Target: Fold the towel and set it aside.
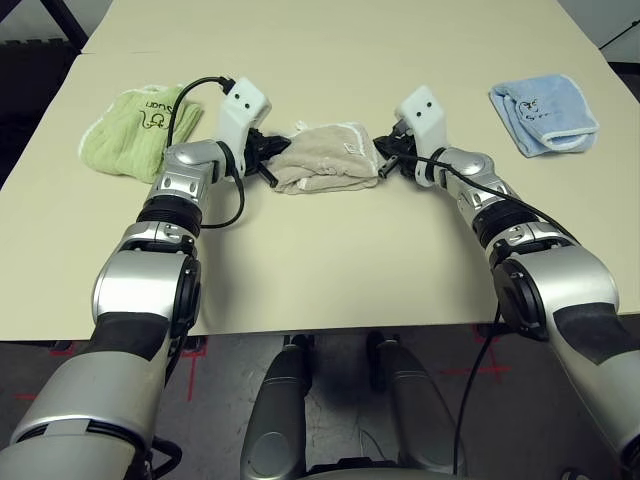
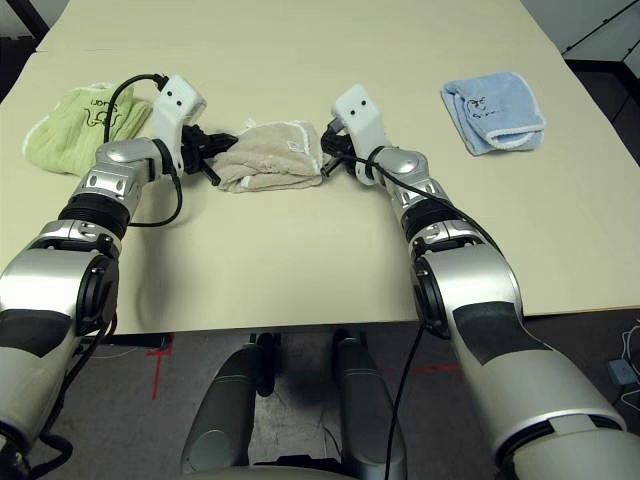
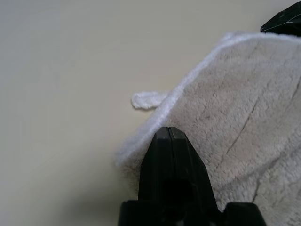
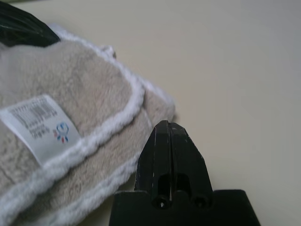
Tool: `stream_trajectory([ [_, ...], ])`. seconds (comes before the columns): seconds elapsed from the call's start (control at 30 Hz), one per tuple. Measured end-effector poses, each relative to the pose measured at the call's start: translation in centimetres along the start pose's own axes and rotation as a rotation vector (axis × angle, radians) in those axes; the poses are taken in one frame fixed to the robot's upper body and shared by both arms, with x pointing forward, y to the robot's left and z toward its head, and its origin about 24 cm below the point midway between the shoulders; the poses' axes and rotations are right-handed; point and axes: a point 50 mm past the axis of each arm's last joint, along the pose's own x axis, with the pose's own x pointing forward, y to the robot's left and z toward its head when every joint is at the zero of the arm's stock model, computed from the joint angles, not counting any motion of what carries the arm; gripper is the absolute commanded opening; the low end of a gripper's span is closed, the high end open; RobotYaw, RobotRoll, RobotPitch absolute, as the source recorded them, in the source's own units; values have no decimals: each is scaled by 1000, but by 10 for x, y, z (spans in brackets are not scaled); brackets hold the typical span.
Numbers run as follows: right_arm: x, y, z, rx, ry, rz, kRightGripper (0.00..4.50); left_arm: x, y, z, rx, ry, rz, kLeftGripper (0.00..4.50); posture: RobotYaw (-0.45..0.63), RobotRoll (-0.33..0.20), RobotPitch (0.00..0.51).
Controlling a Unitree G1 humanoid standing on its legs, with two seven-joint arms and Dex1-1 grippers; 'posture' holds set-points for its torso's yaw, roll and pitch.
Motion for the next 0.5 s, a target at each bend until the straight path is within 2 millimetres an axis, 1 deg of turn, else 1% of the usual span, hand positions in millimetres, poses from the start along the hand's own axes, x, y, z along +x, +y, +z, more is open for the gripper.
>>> stream_trajectory([
  [0.17,-14,-19,28,18,-173,52,0,-12,12,32,31,-141,-17,47,37,0,233],
  [0.27,-26,-26,40,48,-269,151,0,-24,11,50,42,-211,-122,47,38,0,228],
  [0.3,-30,-29,43,49,-282,175,0,-28,11,51,41,-216,-149,47,37,0,227],
  [0.37,-41,-34,43,70,-300,229,0,-40,6,47,30,-204,-214,47,36,0,226],
  [0.43,-56,-41,36,94,-284,257,0,-52,3,36,12,-164,-251,47,34,0,230],
  [0.5,-69,-45,24,141,-256,266,0,-65,1,26,22,-116,-258,47,32,0,233],
])
